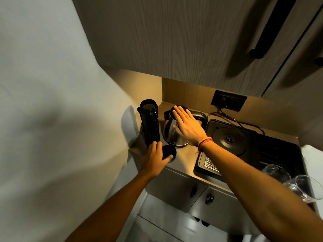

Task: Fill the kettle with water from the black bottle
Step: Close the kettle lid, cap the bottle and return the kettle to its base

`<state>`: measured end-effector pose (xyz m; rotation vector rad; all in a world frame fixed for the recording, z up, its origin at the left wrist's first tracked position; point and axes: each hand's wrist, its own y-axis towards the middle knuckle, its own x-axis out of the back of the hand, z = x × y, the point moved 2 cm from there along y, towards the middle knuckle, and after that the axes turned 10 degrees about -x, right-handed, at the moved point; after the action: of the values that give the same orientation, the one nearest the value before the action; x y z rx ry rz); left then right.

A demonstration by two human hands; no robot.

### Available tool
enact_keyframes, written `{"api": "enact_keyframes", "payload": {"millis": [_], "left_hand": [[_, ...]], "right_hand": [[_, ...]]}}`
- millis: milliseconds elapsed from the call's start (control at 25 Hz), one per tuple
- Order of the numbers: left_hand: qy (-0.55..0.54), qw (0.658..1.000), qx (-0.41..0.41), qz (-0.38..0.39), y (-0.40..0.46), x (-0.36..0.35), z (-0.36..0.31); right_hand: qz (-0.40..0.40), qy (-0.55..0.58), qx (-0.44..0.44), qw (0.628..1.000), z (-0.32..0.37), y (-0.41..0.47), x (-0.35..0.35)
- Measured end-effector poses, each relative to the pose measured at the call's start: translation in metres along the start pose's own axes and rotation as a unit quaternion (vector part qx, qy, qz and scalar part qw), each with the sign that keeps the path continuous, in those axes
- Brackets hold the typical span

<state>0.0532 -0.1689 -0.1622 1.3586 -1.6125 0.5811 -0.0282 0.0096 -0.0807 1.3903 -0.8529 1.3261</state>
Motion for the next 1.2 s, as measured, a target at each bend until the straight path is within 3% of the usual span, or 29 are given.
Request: {"api": "enact_keyframes", "payload": {"millis": [80,280,440,600,720,880,1040,1200], "left_hand": [[0.052,0.995,-0.01,0.088,0.007,-0.014,-0.007],[0.095,0.988,0.011,0.122,0.019,-0.019,-0.015],[0.112,0.99,-0.082,0.017,0.026,0.016,-0.02],[0.12,0.955,-0.228,-0.15,0.052,0.083,-0.036],[0.132,0.945,-0.2,-0.22,0.083,0.139,-0.041],[0.179,0.973,-0.064,-0.133,0.116,0.187,-0.023],[0.211,0.975,-0.053,-0.054,0.128,0.193,-0.018],[0.184,0.978,-0.063,0.082,0.14,0.204,-0.025]], "right_hand": [[-0.009,0.0,0.002,1.0,0.007,0.001,0.001],[-0.002,0.028,-0.014,1.0,0.012,0.005,0.004],[-0.008,0.04,-0.02,0.999,-0.001,0.006,0.011],[-0.018,0.08,-0.035,0.996,-0.002,0.016,0.02],[0.001,0.123,-0.008,0.992,0.012,0.027,0.028],[0.069,0.257,-0.03,0.964,0.047,0.041,0.038],[0.061,0.4,-0.073,0.912,0.073,0.051,0.039],[0.05,0.398,-0.11,0.909,0.078,0.056,0.035]]}}
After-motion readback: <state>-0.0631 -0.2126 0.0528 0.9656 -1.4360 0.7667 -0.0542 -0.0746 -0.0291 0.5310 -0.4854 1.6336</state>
